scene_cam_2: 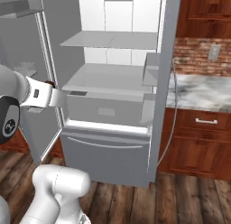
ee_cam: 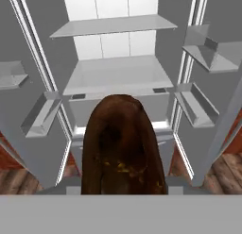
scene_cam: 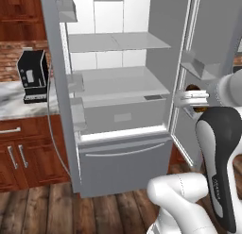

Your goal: Gather the broccoli and sweet potato from the fridge and place them on a tray on the dining counter. Then gather the chicken drumstick and fish from the fridge and place them on the other tray.

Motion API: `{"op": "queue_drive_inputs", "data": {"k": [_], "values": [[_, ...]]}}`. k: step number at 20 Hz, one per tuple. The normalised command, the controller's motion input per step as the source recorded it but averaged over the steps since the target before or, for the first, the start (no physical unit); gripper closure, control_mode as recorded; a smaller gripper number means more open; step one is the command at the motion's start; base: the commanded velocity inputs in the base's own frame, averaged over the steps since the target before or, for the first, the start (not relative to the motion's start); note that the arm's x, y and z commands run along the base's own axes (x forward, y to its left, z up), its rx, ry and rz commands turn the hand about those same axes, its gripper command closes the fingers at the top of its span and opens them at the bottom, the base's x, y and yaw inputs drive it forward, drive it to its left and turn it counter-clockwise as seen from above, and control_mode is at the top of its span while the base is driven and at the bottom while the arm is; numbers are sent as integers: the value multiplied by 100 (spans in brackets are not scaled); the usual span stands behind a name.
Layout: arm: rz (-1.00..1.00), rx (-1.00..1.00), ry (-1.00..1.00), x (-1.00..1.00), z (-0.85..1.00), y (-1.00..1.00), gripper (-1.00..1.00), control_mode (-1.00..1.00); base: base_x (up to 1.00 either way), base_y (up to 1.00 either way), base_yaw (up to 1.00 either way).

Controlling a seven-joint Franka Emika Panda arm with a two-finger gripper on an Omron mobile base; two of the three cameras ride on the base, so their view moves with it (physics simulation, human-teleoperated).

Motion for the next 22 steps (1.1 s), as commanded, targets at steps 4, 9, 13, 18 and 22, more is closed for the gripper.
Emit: {"op": "queue_drive_inputs", "data": {"k": [4, 9, 13, 18, 22], "values": [[0, 0, 0, 0, 0, 0, 100, 100, -87, -16, -6], [0, 0, 0, 0, 0, 0, 100, 100, -89, -9, -5], [0, 0, 0, 0, 0, 0, 100, 100, -92, -6, -3], [0, 0, 0, 0, 0, 0, 100, 100, -88, -1, -1], [0, 0, 0, 0, 0, 0, 100, 100, -98, -3, 0]]}}
